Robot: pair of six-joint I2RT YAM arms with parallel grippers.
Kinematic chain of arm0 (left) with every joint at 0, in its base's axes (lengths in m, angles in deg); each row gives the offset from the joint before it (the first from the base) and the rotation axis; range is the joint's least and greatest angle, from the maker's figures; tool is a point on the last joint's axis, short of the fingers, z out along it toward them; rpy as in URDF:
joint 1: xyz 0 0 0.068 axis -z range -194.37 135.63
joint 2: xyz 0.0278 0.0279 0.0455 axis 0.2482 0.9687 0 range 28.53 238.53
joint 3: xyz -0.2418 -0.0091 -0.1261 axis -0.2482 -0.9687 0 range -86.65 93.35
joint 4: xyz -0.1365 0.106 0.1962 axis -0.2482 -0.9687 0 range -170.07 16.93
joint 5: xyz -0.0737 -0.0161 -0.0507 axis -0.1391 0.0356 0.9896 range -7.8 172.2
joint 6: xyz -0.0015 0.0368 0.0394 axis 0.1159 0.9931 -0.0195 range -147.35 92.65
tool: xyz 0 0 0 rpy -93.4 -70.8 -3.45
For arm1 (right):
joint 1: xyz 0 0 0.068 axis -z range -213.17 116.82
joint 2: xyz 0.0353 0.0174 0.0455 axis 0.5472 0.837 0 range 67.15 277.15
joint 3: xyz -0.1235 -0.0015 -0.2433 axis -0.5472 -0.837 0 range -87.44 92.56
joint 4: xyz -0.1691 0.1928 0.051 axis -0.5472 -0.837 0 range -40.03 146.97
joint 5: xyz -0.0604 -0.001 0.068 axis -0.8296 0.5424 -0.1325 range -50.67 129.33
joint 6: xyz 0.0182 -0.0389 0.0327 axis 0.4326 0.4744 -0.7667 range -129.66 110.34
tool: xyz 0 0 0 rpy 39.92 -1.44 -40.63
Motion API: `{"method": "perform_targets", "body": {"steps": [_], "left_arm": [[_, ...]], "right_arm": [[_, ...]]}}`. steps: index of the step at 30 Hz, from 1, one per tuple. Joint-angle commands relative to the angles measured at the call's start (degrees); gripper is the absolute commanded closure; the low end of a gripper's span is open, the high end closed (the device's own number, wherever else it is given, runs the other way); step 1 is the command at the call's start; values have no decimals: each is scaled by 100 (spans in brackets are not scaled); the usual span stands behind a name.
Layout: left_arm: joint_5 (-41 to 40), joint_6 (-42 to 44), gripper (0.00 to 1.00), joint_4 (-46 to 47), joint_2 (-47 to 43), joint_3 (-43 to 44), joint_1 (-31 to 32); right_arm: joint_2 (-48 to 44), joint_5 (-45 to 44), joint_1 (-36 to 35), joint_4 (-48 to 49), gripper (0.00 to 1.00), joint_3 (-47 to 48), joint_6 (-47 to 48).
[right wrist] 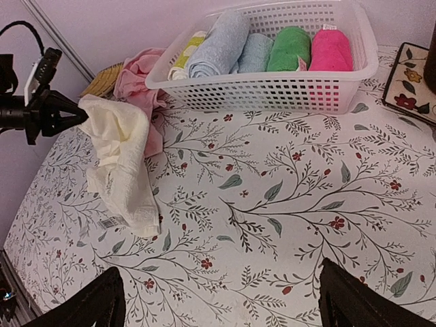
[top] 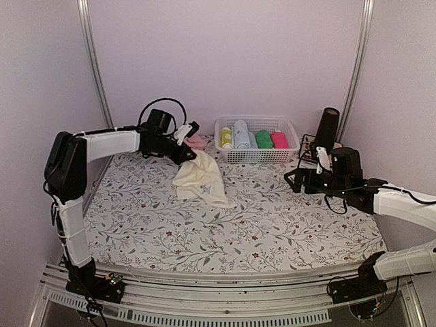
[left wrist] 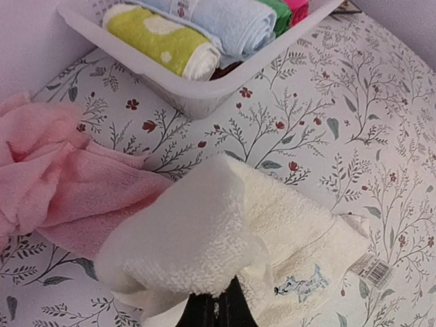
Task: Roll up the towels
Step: Pick up the towel from the center of the board.
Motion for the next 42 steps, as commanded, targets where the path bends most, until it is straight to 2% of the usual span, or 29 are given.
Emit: {"method": "perform_targets", "body": {"steps": [1, 10, 17, 24, 27, 30, 34, 38, 42], "left_arm": [[-166, -10, 100, -529, 872, 887, 132], [-284, -183, 100, -1514, 2401, 2110, 199], [-1139, -403, 100, -1805, 3210, 2815, 214], [-1976, -795, 100, -2004, 4084, 4367, -174], [-1894, -825, 100, -2005, 4286, 4925, -367], [-1265, -792, 100, -1935, 4007, 4836, -476], [-389, -626, 100, -1728, 2995, 3989, -441], [-125, -520, 100, -1714, 1855, 3438, -302], [-159, -357, 100, -1874, 877, 3267, -194]], "right_arm": [[-165, -258, -39, -93, 1, 95, 73], [-301, -480, -38, -131, 1, 82, 73], [-258, -521, -38, -128, 1, 96, 64], [-209, -635, -39, -139, 1, 101, 88], [-132, -660, -40, -147, 1, 124, 93], [-88, -572, -38, -135, 1, 142, 124], [-141, -75, -57, 1, 1, 144, 233], [-215, 197, -263, 159, 1, 206, 356], [-1, 189, -504, 70, 1, 501, 281]]}}
